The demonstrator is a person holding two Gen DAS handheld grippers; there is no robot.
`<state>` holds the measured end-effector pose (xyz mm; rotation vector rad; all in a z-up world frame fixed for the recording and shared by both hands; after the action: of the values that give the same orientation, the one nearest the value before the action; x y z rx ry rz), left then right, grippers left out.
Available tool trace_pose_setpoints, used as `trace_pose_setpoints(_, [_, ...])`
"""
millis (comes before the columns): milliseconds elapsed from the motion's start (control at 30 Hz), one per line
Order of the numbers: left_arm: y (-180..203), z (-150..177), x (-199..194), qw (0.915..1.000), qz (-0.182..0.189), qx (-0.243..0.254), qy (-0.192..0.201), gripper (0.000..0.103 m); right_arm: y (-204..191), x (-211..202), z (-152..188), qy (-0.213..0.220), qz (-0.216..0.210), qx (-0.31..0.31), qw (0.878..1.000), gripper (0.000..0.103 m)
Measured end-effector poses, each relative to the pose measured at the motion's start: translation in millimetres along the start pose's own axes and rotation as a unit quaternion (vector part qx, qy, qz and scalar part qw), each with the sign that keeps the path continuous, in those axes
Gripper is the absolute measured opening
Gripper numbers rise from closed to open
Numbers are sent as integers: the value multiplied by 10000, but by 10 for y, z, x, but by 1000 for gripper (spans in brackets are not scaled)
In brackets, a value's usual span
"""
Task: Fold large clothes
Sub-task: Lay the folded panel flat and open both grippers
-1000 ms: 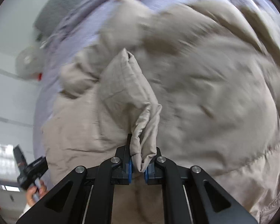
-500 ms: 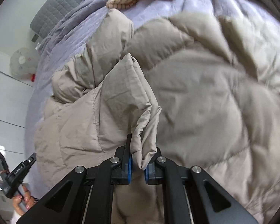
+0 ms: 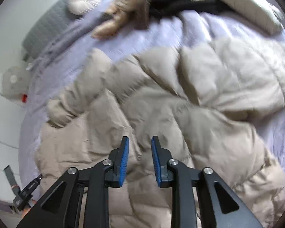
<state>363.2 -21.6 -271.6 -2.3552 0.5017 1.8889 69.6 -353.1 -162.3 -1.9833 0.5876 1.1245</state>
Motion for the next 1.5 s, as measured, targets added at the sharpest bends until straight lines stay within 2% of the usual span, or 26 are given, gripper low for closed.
trace_pose_setpoints(133, [-40, 37, -337, 9993, 254, -97, 272, 6, -309, 29, 34, -138, -211, -817, 9963, 16])
trace_pose_setpoints(200, [-57, 132, -485, 9989, 348, -53, 314, 6, -384, 120, 74, -284, -264, -989, 9943, 16])
trace_pose_setpoints(300, [-33, 325, -524, 9983, 564, 67, 119, 6, -372, 339, 148, -581, -166, -967, 9935, 16])
trace_pose_setpoints(333, [9, 392, -484, 9984, 535, 168, 17, 6, -353, 423, 175, -687, -87, -945, 9931, 16])
trace_pose_setpoints(433, [104, 553, -276, 9989, 69, 464, -78, 6, -263, 591, 221, -853, 63, -968, 9916, 12])
trace_pose_setpoints(567, [59, 569, -202, 9994, -61, 328, -41, 6, -178, 534, 207, -849, 62, -995, 9914, 11])
trace_pose_setpoints(667, [-4, 537, -288, 9997, -152, 146, -89, 6, -88, 426, 203, -872, 56, -879, 9923, 12])
trace_pose_setpoints(700, [-9, 539, -332, 9997, -157, 138, -86, 6, -57, 375, 203, -924, -38, -819, 9923, 16])
trace_pose_setpoints(767, [7, 560, -439, 9996, -180, 190, -73, 6, 17, 253, 225, -987, -170, -733, 9923, 16])
trace_pose_setpoints(933, [250, 767, -711, 9994, -143, 281, -122, 6, 154, -29, 425, -1069, -271, -668, 9917, 17])
trace_pose_setpoints(1033, [458, 931, -808, 9990, -188, 349, -207, 6, 242, -209, 576, -1145, -327, -571, 9912, 28])
trace_pose_setpoints(1100, [583, 1021, -843, 9986, -217, 392, -282, 6, 279, -322, 667, -1172, -325, -534, 9911, 41])
trace_pose_setpoints(1233, [861, 1213, -903, 9980, -30, 469, -428, 6, 383, -533, 826, -1250, -347, -406, 9907, 43])
trace_pose_setpoints(1367, [1054, 1382, -864, 9961, 34, 479, -735, 6, 536, -669, 929, -1292, -343, -211, 9908, 52])
trace_pose_setpoints(1500, [1283, 1549, -887, 9946, -100, 707, -747, 7, 719, -814, 992, -1296, -369, -8, 9909, 56])
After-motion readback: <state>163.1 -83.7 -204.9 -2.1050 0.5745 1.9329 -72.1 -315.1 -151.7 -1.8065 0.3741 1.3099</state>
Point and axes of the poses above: each gripper's, at about its wrist camera, not at the fingertips, and x roughly the way its jaws point, y to its right, z to its underside, the point moved 4 cm from there along x, roughly the way its jaws point, and after that the axes turned 9 degrees about -y, right-handed, at the moved point
